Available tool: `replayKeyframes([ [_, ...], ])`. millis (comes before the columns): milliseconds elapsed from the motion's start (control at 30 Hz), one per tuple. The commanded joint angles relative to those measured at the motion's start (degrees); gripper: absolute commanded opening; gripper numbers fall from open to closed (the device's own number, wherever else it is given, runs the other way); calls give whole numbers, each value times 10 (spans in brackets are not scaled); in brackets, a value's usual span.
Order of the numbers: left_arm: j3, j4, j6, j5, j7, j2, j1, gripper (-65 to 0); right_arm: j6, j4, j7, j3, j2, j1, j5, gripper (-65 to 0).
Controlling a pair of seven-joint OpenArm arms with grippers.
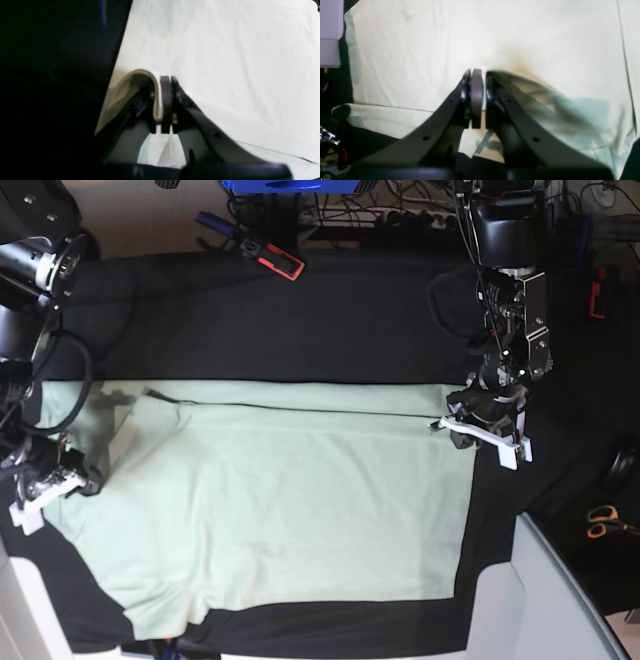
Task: Fold the T-shirt properly
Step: 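Lift the grasped edge with both grippers and fold it over the shirt body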
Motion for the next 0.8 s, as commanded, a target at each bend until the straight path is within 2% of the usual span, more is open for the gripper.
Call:
replayKeyframes([
  [0,0,10,-3,-3,-13,-4,-10,-650,1,7,11,0,7,21,12,-650],
  [267,-1,5,-3,-3,-13,-5,-23,-650,1,-40,30,0,11,38,12,-650],
  [767,-5,-6,-3,-3,-15,-6,-39,-650,1,-41,31,0,11,44,12,-650],
])
